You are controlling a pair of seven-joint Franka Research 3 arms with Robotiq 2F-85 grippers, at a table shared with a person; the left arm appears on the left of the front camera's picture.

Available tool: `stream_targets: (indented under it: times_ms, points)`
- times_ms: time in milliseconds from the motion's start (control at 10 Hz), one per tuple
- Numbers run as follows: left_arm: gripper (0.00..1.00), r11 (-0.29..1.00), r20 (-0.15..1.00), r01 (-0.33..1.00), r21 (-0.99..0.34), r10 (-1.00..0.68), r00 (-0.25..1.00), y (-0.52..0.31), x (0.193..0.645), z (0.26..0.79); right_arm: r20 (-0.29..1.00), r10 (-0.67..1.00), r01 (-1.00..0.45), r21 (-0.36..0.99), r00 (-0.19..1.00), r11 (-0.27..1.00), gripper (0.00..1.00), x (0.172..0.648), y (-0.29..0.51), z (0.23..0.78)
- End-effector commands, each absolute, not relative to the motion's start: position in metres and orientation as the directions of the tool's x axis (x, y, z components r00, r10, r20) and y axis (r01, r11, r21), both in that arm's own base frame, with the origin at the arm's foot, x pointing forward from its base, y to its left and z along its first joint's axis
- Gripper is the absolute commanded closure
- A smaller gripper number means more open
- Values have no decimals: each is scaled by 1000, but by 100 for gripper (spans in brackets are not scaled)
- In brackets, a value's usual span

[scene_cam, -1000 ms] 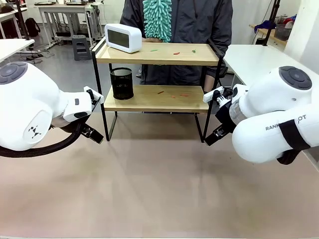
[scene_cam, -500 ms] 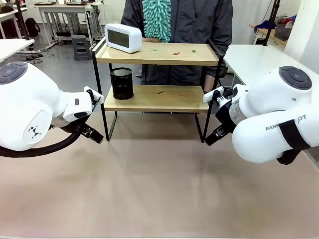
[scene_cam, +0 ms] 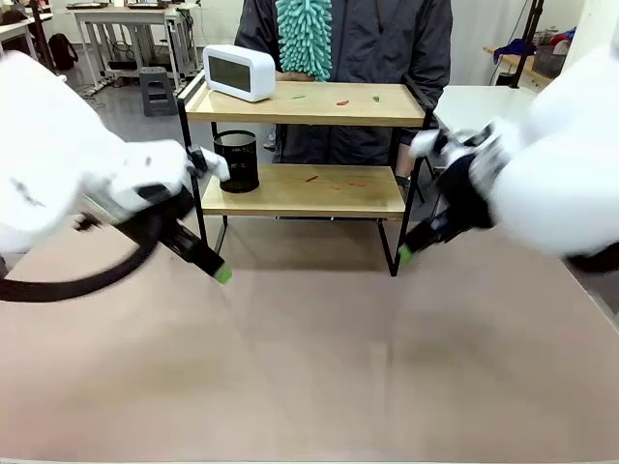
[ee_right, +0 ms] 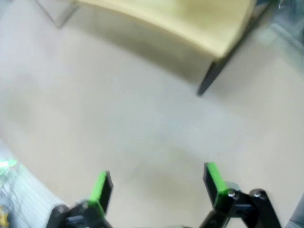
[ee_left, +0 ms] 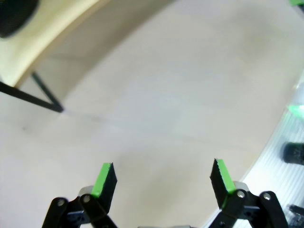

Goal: Clean the shelf.
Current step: Pick up the Duster from the human.

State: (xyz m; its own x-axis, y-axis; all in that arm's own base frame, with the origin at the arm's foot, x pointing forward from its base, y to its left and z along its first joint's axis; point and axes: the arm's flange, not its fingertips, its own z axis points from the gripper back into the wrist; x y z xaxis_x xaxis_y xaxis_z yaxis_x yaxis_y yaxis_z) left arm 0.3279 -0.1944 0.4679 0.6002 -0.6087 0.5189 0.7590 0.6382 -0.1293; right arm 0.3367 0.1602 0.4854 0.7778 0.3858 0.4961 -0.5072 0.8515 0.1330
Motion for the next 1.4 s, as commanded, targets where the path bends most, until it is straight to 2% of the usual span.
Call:
stream_targets:
  times_ms: [0, 100, 200, 400, 500, 600, 700, 1300]
  points:
    - [0, 644, 588, 715, -273, -477, 654, -103, 290, 537, 576, 38, -371, 473, 817, 799, 0, 263, 63, 571]
    - [0, 646, 677, 671, -363, -312, 667, -55, 272, 553, 586, -95, -365, 615, 805, 699, 0, 238, 12, 581]
    - [0, 607, 753, 624, -492, -61, 655, 14, 259, 552, 536, -316, -322, 783, 783, 531, 0, 216, -61, 564]
    - [0, 479, 753, 588, -651, 315, 577, 108, 254, 514, 353, -553, -191, 924, 755, 330, 0, 212, -130, 496]
    - [0, 418, 702, 566, -711, 466, 538, 140, 250, 484, 248, -623, -103, 960, 742, 259, 0, 220, -148, 460]
    - [0, 436, 666, 504, -745, 511, 543, 151, 254, 465, 202, -660, -28, 964, 724, 264, 0, 228, -149, 438]
    - [0, 543, 733, 543, -640, 222, 642, 157, 252, 556, 418, -425, -204, 863, 803, 463, 0, 202, -184, 555]
    - [0, 543, 733, 543, -640, 222, 642, 157, 252, 556, 418, -425, -204, 863, 803, 463, 0, 202, -184, 555]
